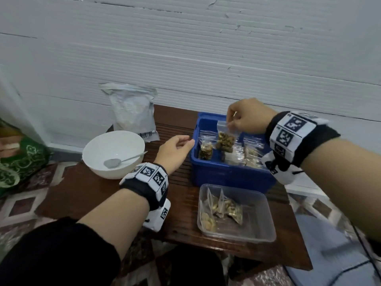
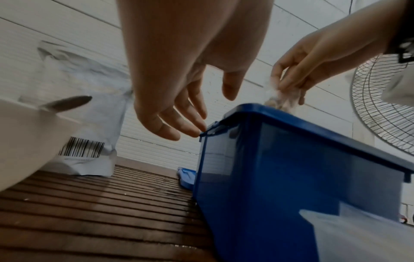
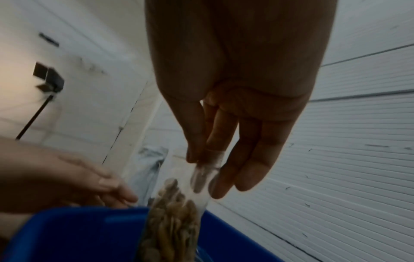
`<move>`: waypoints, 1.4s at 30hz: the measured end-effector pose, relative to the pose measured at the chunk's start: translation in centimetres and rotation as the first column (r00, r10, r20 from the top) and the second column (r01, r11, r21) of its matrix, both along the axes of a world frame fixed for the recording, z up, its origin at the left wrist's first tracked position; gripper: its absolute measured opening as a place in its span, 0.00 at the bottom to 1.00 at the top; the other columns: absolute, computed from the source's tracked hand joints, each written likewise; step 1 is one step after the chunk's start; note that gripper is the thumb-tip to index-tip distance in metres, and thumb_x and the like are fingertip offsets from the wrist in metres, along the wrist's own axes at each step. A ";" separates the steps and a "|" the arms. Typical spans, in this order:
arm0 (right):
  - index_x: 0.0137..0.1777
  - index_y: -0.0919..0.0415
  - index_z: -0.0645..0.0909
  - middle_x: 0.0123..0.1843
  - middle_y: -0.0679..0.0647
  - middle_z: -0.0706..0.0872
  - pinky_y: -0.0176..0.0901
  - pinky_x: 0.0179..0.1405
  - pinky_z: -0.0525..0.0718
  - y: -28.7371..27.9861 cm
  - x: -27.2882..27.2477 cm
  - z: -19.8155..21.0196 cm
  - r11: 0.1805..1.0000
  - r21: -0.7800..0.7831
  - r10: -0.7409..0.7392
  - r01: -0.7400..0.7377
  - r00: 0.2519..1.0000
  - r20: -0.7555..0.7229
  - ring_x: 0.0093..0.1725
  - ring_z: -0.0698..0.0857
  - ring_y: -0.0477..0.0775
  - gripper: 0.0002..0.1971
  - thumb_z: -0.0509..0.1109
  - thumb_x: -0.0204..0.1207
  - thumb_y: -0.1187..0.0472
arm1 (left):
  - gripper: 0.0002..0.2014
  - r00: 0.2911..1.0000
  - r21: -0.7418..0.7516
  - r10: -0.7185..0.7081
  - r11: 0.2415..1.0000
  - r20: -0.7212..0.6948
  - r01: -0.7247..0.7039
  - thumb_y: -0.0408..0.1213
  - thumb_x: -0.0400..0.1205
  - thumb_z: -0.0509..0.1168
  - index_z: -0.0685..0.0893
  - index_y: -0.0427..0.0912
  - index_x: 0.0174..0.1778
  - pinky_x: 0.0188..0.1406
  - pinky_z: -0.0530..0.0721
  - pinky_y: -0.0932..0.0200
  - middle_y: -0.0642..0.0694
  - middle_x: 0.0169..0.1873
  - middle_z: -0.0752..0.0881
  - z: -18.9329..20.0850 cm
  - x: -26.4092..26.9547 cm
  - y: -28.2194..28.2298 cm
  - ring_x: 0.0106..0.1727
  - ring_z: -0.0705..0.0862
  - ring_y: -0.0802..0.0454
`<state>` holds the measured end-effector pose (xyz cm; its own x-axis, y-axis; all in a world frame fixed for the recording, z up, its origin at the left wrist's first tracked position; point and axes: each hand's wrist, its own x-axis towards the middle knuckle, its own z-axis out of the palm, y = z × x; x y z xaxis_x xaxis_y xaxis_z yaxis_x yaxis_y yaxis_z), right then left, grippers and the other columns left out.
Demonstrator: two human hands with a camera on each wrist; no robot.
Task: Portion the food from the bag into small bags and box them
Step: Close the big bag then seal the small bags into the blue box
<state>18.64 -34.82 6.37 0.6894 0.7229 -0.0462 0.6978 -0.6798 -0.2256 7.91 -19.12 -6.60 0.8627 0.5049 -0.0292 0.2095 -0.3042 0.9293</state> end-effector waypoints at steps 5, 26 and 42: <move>0.53 0.60 0.83 0.44 0.51 0.81 0.39 0.45 0.73 4.3 3.1 -2.7 0.965 -0.251 0.075 -0.075 0.997 -0.011 0.46 0.78 0.49 0.06 0.70 0.78 0.61 | 0.23 0.993 -0.106 -0.115 0.988 -0.006 0.114 0.42 0.83 0.66 0.75 0.47 0.75 0.64 0.75 0.64 0.52 0.66 0.81 -1.4 1.5 0.7 0.64 0.79 0.59; 0.63 0.66 0.80 0.56 0.62 0.85 0.39 0.33 0.75 9.1 5.5 -7.6 0.846 -0.522 0.121 -0.110 0.993 -0.014 0.54 0.84 0.61 0.13 0.66 0.81 0.63 | 0.21 0.981 -0.234 -0.181 0.953 0.069 0.192 0.41 0.84 0.65 0.73 0.52 0.73 0.58 0.77 0.70 0.50 0.57 0.87 -2.4 1.8 1.6 0.60 0.84 0.59; 0.44 0.58 0.81 0.38 0.52 0.87 0.32 0.25 0.76 3.8 0.5 -3.8 0.988 -0.143 0.025 -0.049 0.986 -0.165 0.29 0.83 0.45 0.04 0.72 0.77 0.60 | 0.19 0.998 -0.061 -0.014 0.998 -0.067 0.010 0.58 0.83 0.58 0.78 0.45 0.53 0.35 0.74 0.72 0.51 0.44 0.85 -2.3 -2.6 -1.4 0.43 0.83 0.60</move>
<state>19.12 -30.98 2.53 0.6373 0.7247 -0.2622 0.6852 -0.6885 -0.2374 5.35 -20.54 -8.92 0.8638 0.4899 -0.1177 0.2687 -0.2503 0.9301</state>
